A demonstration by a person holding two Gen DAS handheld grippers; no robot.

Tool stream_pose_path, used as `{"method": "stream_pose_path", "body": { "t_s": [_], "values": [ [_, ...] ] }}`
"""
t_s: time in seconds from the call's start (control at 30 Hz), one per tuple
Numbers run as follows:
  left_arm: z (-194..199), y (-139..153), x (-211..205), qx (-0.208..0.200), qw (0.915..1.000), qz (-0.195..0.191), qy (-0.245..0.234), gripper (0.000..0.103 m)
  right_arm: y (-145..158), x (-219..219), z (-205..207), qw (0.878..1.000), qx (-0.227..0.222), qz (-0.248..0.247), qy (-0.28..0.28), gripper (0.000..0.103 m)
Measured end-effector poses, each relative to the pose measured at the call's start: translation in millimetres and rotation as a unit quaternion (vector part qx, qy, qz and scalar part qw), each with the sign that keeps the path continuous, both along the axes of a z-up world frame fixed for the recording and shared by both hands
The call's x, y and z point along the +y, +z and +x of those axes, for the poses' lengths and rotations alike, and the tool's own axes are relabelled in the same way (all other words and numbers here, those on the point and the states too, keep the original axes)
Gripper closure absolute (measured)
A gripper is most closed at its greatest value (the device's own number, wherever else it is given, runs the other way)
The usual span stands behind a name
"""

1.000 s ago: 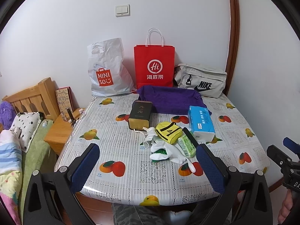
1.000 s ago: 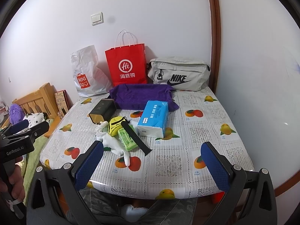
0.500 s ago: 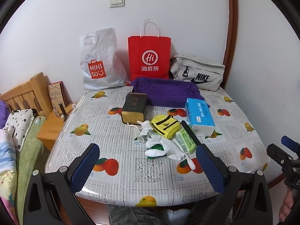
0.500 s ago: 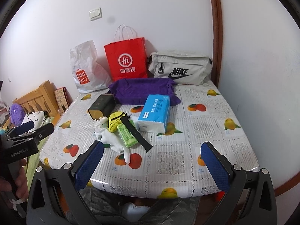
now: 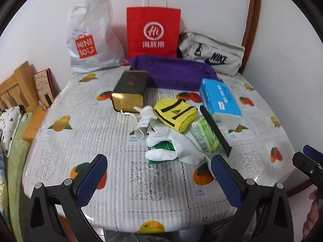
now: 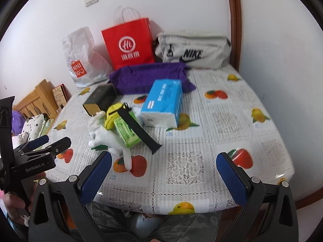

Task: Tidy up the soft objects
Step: 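Grasp the white cloth with the left tool while the right tool grasps the black watch strap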

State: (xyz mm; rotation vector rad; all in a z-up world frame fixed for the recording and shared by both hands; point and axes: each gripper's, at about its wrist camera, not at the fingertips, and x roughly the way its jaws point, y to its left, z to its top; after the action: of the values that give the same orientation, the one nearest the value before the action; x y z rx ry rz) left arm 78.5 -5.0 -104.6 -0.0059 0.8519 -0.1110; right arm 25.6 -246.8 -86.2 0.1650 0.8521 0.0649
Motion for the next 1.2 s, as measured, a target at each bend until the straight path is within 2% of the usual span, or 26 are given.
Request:
{"method": "stream_pose_path", "body": {
  "t_s": [0.17,0.37,0.63,0.7,0.77,0.9,0.93,1.13,1.2],
  "values": [
    [23.9,-19.2,-3.2,0.011,0.9998,0.008,-0.011,0.000,-22.2,-0.3,19.3,1.000,0.025,0.000,0.001,0.001],
    [61.7,-23.4,14.9,0.000,1.0000,0.001,0.008,0.000,-48.7,-2.7,39.2,0.999,0.051,0.000,0.007,0.001],
    [114.2,-37.9,21.0,0.011,0.9999,-0.007,0.009,0.000,-76.8,-3.6,65.6,0.997,0.072,0.017,0.018,0.002],
    [125.6,-46.4,21.1,0.022,0.9996,-0.015,0.004,0.005,-81.4,-1.2,71.4,0.997,0.072,0.015,0.025,0.002],
    [134.2,-54.0,21.7,0.031,0.9993,-0.021,-0.002,0.020,-86.0,1.5,78.2,0.997,0.075,0.012,0.032,0.005],
    [149.2,-68.0,26.5,0.052,0.9979,-0.037,-0.009,0.038,-96.0,3.9,89.9,0.995,0.084,0.021,0.047,0.011],
    [153.1,-72.4,27.6,0.061,0.9973,-0.040,-0.012,0.046,-98.1,4.2,92.2,0.995,0.086,0.025,0.049,0.012],
    [166.7,-85.4,33.6,0.080,0.9939,-0.071,-0.027,0.077,-107.1,10.2,105.2,0.994,0.086,0.020,0.063,0.013],
    [167.2,-86.0,34.2,0.083,0.9928,-0.079,-0.034,0.080,-109.5,13.8,109.7,0.994,0.086,0.015,0.072,0.014]
  ]
}}
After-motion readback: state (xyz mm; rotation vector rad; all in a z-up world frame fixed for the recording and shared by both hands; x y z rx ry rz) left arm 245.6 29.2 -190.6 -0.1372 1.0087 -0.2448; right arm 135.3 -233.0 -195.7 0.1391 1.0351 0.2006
